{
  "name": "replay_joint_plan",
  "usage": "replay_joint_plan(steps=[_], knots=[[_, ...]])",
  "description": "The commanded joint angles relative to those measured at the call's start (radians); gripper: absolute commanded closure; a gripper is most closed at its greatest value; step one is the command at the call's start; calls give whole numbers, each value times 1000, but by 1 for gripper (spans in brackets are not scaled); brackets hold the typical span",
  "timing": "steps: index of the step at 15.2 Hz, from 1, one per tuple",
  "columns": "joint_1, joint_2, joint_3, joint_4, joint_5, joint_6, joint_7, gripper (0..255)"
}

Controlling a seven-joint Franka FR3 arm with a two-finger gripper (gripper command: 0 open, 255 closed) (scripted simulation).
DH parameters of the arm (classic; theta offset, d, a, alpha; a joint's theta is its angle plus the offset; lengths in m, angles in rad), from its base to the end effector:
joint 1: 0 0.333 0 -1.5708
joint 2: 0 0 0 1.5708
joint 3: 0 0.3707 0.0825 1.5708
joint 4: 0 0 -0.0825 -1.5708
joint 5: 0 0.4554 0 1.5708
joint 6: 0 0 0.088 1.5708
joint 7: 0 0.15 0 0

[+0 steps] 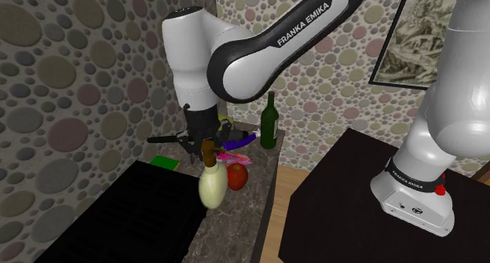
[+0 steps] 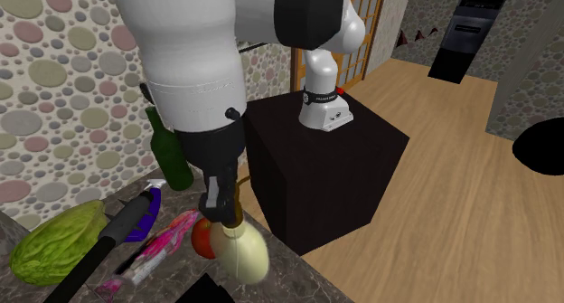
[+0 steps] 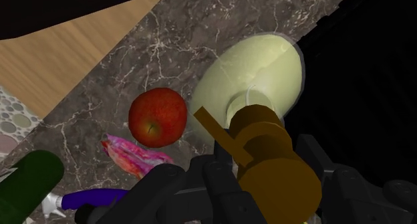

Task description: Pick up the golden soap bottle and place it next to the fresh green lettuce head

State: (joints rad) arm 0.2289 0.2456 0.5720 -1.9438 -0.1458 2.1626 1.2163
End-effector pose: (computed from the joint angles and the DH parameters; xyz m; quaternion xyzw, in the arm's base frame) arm 0.4845 0.4677 0.3479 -0.9847 0.1738 0.0000 0.0097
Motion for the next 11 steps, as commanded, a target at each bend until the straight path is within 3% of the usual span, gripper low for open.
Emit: replay_joint_plan(steps=[1, 11], knots=[[-3, -15, 3, 9, 10, -21, -6, 255], [-13, -68, 14, 85, 49, -141, -32, 255]])
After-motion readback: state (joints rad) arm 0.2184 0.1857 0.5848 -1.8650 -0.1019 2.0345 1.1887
